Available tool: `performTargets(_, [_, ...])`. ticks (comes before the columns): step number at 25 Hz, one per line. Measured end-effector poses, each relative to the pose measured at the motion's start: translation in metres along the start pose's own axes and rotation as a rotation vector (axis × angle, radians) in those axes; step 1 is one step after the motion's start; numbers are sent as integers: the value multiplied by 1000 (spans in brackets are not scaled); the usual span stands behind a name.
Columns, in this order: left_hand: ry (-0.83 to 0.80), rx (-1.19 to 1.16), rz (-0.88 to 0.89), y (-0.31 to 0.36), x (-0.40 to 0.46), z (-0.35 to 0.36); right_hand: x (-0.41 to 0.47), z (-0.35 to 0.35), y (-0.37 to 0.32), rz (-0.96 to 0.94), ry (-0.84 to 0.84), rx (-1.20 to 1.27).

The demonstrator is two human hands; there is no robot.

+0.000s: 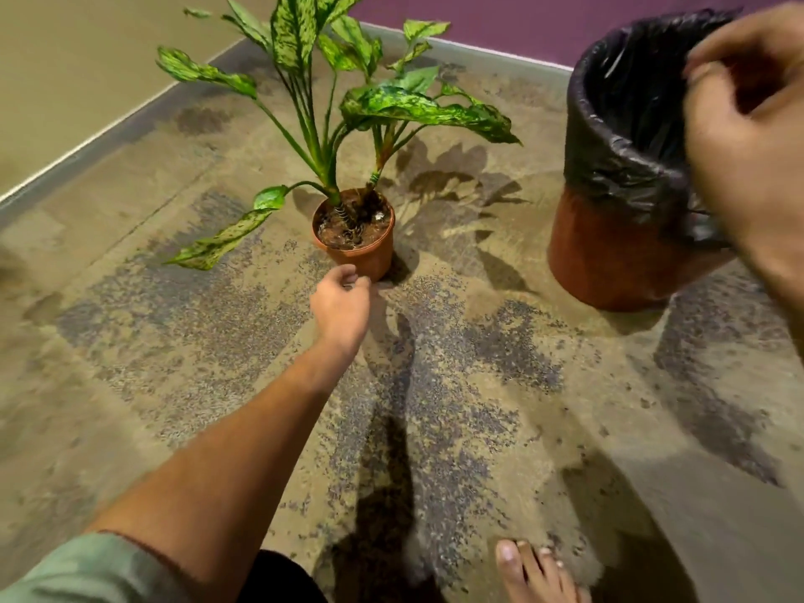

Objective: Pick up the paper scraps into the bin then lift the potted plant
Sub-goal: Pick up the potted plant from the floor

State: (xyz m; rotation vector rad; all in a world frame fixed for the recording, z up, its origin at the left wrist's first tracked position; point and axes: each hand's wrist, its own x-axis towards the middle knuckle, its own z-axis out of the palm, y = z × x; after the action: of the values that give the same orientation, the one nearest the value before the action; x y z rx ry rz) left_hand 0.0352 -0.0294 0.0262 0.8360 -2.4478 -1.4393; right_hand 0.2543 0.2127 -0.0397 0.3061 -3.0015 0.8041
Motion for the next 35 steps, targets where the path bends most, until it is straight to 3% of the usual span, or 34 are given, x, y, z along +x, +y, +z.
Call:
performTargets(4, [62, -405, -293, 6, 23, -10, 254, -143, -54, -254, 199, 167])
performTargets(5, [69, -487, -365, 8, 31, -14, 283, -142, -63, -197, 173, 180])
performTargets(7, [50, -615, -463, 9, 43, -21, 308, -104, -67, -42, -129, 322])
performTargets(10, [-17, -704, -489, 9, 59, -25, 312, -55, -74, 299, -433, 724])
performTargets(14, [-74, -738, -522, 16, 82, -27, 359, -48, -92, 604, -417, 1030])
performTargets(20, [-293, -622, -488, 17, 111, -30, 396, -39, -104, 691, -461, 1193])
performTargets(26, [-269, -700, -460, 13, 113, -28, 405, -38, -117, 779, -473, 1085])
performTargets(29, [-338, -705, -422, 15, 112, -43, 404, -47, -131, 760, -469, 1048])
performTargets(35, [-398, -824, -552, 70, 111, -117, 391, -115, -191, 761, -439, 1117])
